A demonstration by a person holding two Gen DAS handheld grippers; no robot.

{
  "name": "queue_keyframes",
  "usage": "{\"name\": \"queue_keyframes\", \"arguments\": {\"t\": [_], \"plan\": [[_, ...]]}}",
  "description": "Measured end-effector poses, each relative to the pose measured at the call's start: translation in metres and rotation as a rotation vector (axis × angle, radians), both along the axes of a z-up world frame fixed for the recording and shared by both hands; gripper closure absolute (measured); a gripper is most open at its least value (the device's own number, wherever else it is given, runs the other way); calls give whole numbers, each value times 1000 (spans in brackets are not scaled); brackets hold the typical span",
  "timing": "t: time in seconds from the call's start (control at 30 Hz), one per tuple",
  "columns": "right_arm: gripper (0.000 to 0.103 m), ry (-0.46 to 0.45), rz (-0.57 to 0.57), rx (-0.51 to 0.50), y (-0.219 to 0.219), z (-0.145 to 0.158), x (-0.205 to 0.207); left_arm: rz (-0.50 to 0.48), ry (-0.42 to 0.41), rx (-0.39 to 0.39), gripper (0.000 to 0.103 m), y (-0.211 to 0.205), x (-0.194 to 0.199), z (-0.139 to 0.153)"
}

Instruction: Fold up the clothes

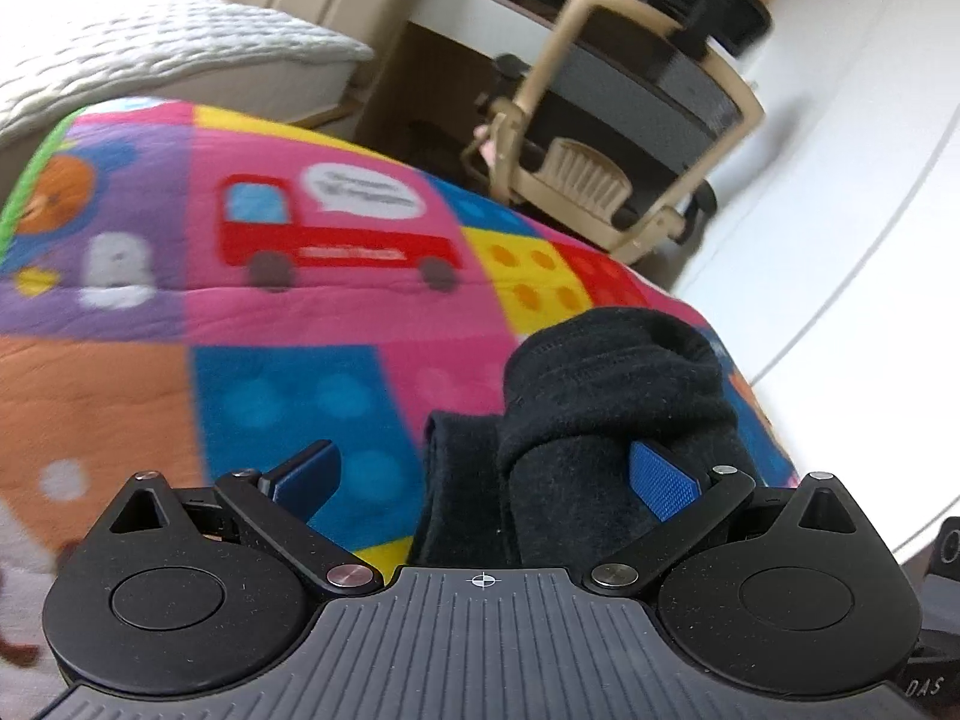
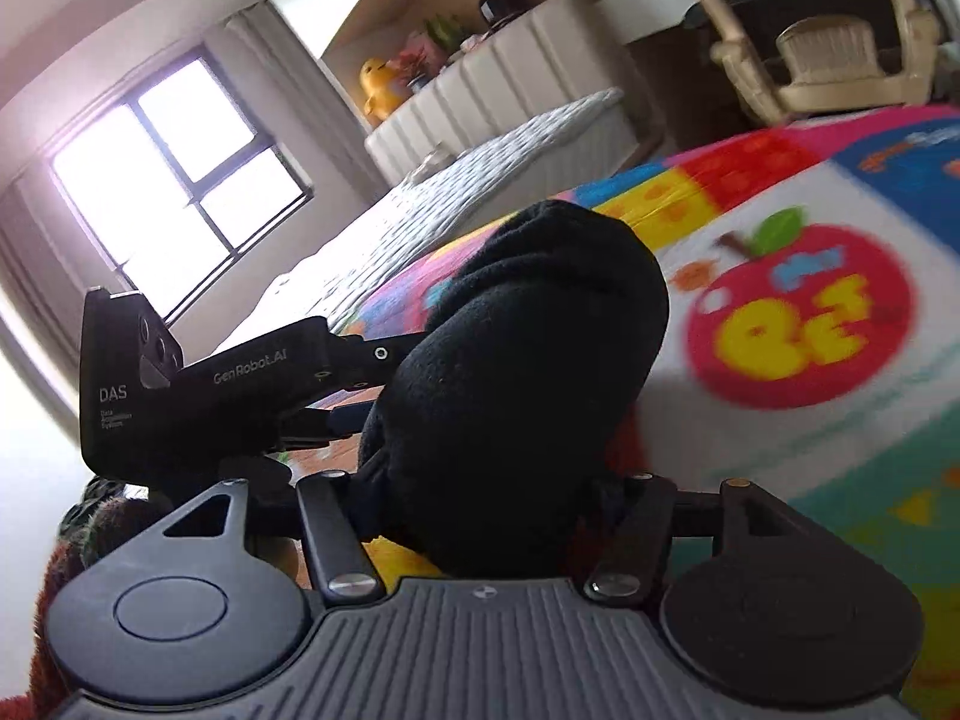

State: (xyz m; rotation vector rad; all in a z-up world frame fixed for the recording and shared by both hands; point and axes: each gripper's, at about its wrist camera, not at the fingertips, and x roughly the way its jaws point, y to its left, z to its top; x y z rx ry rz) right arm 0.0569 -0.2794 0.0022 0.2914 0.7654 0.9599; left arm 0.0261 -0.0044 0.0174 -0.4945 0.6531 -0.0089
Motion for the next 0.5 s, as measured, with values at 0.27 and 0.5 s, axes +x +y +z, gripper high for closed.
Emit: {"name": "queue_keyframes", "arguments": {"t": [0.27, 0.5], "plan": [[41, -103, -140, -101, -52, 17, 3, -111, -19, 83, 0, -65, 30, 8], [38, -191, -106, -196, -23, 15, -7, -79, -4, 106, 0, -60, 24, 7]]}}
